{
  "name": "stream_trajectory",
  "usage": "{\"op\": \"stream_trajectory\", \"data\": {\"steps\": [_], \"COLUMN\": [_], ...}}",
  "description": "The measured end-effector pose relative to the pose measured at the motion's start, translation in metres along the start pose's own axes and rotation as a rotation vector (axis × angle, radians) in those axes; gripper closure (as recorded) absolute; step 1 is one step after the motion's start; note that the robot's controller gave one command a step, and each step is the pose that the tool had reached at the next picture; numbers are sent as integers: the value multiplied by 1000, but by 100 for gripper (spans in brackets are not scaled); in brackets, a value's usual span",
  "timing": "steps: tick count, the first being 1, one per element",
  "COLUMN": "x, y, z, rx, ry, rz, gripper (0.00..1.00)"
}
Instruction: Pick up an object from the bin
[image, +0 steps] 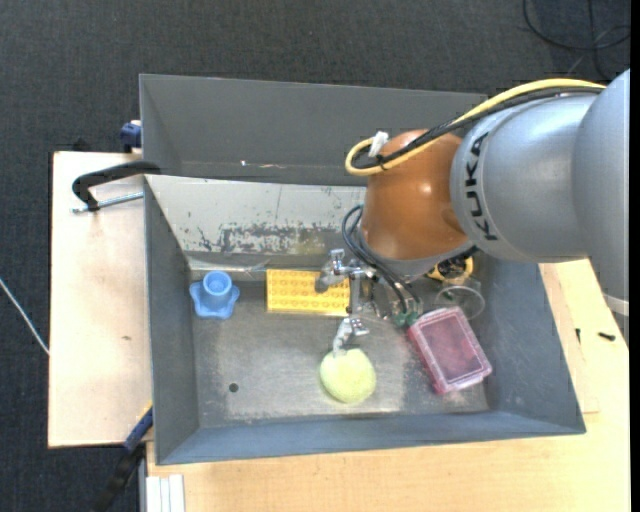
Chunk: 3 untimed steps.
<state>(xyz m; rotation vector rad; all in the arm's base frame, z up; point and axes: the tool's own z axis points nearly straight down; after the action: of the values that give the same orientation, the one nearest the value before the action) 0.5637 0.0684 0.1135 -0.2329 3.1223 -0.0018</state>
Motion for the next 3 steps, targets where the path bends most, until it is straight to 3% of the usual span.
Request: {"op": "stream_trajectory", "data": {"steps": [1, 2, 3], "x": [-21, -11, -11], "y": [41, -22, -22], "z": [23, 4, 4], "rx": [-4, -1, -2], "ry": [17, 10, 10], "rz": [53, 256, 256], "gripper": [0, 100, 100]}}
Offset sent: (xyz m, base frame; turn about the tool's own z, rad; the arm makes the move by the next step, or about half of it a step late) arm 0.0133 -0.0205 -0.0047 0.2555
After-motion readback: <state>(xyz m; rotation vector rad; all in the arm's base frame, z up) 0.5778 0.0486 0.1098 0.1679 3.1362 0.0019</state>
